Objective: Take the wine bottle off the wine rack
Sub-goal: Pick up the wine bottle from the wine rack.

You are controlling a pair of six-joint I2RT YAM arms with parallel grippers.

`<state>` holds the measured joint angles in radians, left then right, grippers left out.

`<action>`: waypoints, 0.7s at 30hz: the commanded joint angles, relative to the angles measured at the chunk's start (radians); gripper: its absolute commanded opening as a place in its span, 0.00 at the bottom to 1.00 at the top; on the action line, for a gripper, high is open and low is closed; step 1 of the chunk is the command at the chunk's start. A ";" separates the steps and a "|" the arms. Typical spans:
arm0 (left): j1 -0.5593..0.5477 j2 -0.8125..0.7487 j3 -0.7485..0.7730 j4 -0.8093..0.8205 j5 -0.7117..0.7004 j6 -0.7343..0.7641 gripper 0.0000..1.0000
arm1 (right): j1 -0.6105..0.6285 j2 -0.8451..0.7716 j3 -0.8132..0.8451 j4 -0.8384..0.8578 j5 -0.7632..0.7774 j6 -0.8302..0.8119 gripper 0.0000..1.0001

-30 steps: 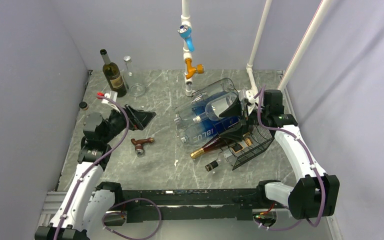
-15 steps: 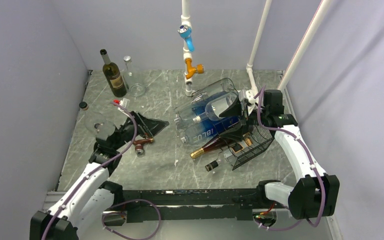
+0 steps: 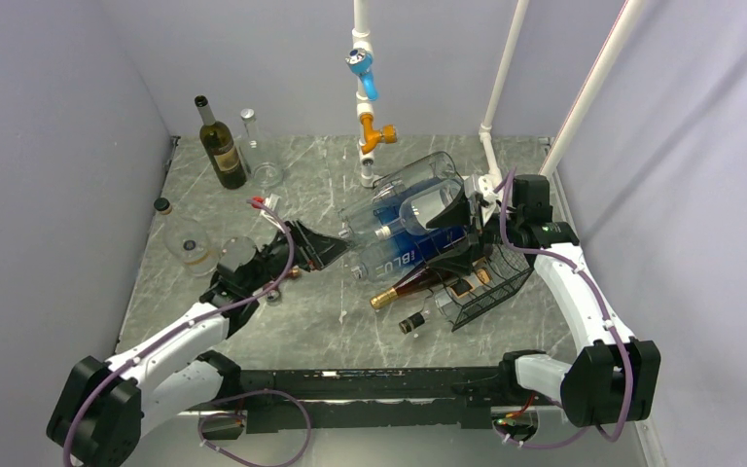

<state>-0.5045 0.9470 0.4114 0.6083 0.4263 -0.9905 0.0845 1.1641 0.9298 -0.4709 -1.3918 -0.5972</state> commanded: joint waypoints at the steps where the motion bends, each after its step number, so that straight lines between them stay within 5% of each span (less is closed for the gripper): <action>1: -0.030 0.041 0.003 0.103 -0.050 -0.016 0.99 | -0.004 -0.021 0.020 -0.003 -0.012 -0.035 0.99; 15: -0.076 0.129 0.113 -0.126 -0.055 0.164 1.00 | -0.003 -0.022 0.027 -0.038 0.006 -0.075 0.99; 21: -0.084 0.136 0.162 -0.272 -0.043 0.266 0.99 | 0.006 -0.006 0.105 -0.195 0.062 -0.228 0.99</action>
<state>-0.5812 1.0805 0.5106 0.4370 0.3767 -0.8284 0.0849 1.1641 0.9409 -0.5533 -1.3529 -0.6861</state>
